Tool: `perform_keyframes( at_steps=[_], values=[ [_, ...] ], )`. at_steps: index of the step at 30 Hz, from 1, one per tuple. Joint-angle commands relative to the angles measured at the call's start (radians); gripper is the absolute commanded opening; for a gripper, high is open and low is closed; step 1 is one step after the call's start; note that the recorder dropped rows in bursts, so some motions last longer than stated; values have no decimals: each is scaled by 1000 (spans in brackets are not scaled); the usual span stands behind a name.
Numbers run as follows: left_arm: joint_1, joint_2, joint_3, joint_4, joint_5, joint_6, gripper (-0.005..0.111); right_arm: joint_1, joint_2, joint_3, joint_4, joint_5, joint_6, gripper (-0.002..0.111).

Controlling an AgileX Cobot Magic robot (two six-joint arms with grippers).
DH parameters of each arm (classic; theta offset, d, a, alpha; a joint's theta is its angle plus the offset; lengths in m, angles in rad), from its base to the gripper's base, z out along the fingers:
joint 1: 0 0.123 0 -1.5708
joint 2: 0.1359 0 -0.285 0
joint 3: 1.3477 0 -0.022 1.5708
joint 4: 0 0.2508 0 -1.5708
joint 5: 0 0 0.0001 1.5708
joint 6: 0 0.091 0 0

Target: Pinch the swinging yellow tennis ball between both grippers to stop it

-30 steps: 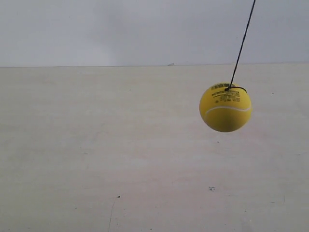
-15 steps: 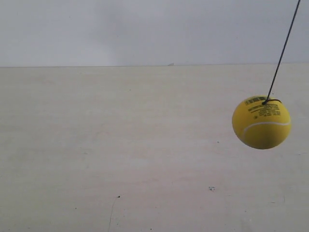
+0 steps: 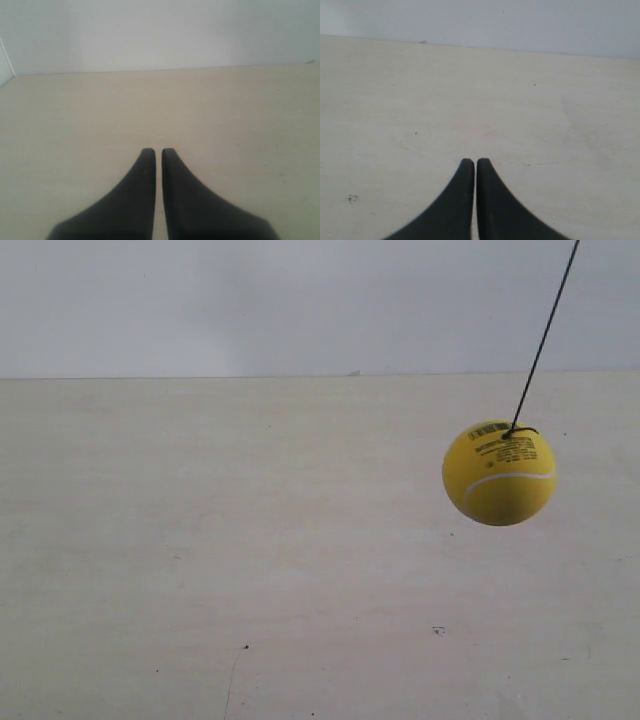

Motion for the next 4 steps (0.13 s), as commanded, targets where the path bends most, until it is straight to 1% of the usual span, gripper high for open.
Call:
perform_keyframes(
  at_steps=[1, 4],
  values=[
    [4, -1, 4, -12, -1, -7, 5, -1, -4, -1, -7, -13, -6, 0],
    [4, -1, 4, -12, -1, -7, 5, -1, -4, -1, -7, -13, -6, 0]
  ],
)
